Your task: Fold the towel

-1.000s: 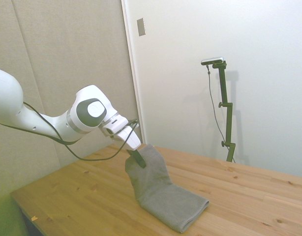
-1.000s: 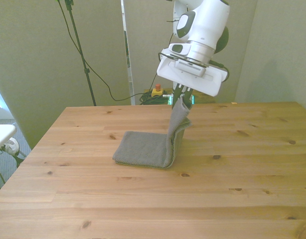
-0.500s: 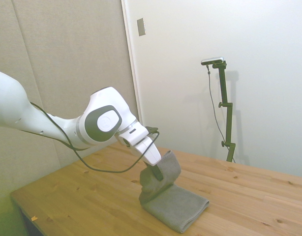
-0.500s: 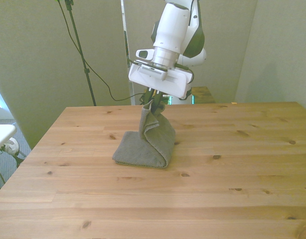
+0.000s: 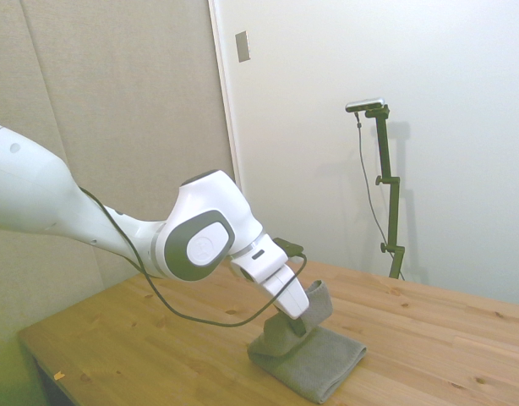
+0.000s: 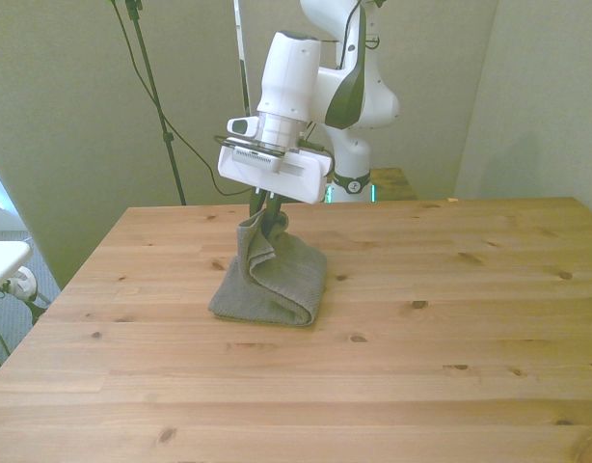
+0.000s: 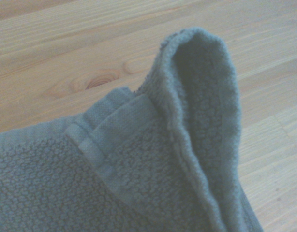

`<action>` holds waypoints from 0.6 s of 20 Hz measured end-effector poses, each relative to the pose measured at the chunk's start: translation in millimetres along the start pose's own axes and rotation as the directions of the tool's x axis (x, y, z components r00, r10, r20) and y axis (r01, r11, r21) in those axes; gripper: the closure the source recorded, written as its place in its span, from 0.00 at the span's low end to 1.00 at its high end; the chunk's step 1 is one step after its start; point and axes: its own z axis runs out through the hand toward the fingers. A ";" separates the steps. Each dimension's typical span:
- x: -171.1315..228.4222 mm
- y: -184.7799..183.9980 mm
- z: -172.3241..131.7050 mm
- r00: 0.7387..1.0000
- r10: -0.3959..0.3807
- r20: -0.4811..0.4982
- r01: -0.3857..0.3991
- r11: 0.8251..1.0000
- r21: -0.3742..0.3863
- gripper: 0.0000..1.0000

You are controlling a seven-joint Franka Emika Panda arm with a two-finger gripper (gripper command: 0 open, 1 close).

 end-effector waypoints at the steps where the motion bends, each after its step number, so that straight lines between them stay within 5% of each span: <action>1: 1.4 0.8 3.4 1.000 -0.002 0.004 0.002 1.000 -0.001 0.00; 12: -6.6 -1.9 -4.7 0.997 -0.049 0.061 0.049 0.999 0.002 0.00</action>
